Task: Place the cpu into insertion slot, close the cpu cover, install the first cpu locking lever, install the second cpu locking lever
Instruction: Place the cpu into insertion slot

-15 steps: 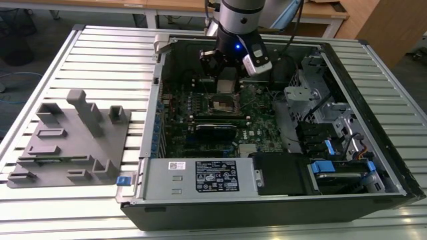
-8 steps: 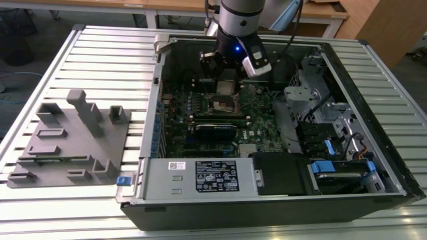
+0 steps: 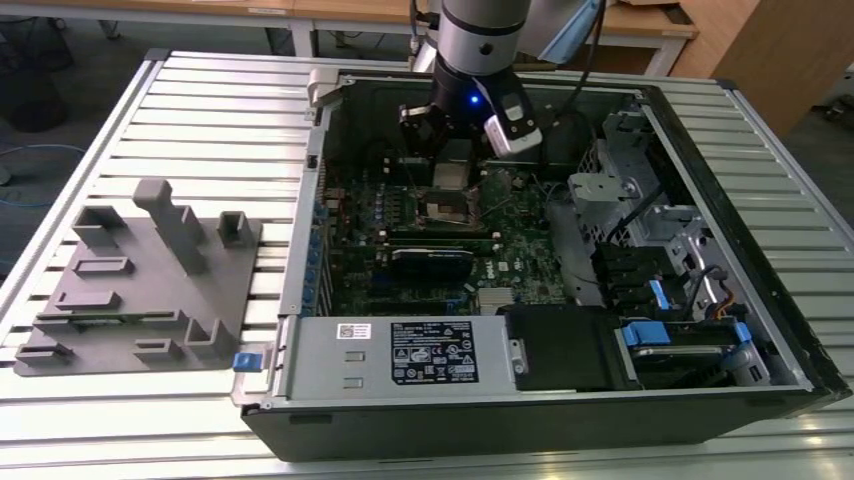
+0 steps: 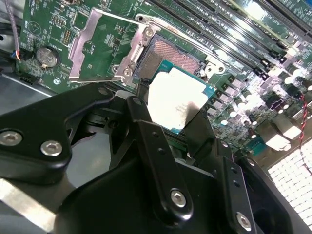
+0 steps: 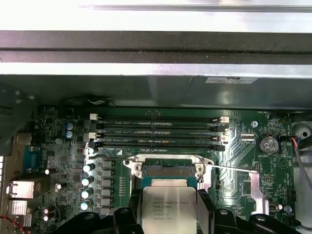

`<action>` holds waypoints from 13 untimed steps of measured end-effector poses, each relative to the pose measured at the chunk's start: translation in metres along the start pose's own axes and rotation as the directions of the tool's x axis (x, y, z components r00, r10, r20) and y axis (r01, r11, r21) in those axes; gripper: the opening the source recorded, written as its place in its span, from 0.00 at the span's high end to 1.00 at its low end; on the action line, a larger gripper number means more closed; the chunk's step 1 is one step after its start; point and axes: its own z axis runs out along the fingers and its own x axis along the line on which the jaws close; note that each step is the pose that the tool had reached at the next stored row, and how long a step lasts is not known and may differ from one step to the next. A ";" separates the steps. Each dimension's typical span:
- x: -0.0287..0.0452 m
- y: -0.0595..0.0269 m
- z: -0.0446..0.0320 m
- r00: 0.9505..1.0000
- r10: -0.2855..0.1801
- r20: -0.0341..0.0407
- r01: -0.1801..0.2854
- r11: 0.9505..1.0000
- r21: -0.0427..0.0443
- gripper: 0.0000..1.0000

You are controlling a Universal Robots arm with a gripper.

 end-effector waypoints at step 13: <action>0.0000 -0.0002 0.0020 0.991 0.133 0.014 -0.133 0.991 -0.002 0.46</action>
